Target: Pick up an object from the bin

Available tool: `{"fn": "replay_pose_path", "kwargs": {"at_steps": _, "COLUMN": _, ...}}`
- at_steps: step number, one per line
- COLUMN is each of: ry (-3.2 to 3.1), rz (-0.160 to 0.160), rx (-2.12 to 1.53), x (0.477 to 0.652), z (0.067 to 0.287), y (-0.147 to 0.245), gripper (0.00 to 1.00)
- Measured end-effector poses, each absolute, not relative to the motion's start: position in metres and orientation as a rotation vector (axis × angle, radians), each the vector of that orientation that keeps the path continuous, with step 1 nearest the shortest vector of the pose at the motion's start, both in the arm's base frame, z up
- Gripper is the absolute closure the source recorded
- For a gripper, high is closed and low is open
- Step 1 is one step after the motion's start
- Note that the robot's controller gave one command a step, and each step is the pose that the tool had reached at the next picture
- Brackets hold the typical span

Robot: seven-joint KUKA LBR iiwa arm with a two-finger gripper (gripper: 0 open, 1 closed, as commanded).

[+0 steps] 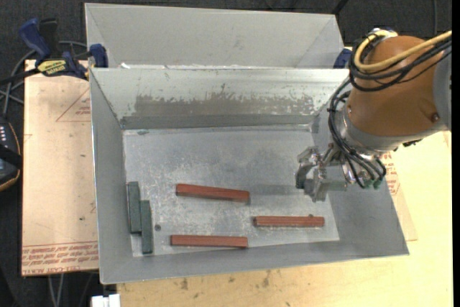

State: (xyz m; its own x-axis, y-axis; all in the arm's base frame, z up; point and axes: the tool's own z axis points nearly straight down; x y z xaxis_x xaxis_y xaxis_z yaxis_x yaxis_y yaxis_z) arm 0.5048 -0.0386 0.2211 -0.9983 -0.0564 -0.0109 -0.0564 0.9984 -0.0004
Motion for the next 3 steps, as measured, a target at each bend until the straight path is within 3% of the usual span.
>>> {"fn": "replay_pose_path", "kwargs": {"at_steps": 1, "ry": 3.138, "rz": 0.001, "rx": -0.090, "x": 0.504, "z": 0.217, "y": -0.038, "gripper": 0.00}}
{"fn": "replay_pose_path", "kwargs": {"at_steps": 2, "ry": 3.135, "rz": 0.000, "rx": 0.090, "x": 0.490, "z": 0.253, "y": -0.060, "gripper": 0.00}}
{"fn": "replay_pose_path", "kwargs": {"at_steps": 3, "ry": 3.110, "rz": 0.002, "rx": 0.378, "x": 0.489, "z": 0.068, "y": -0.070, "gripper": 0.00}}
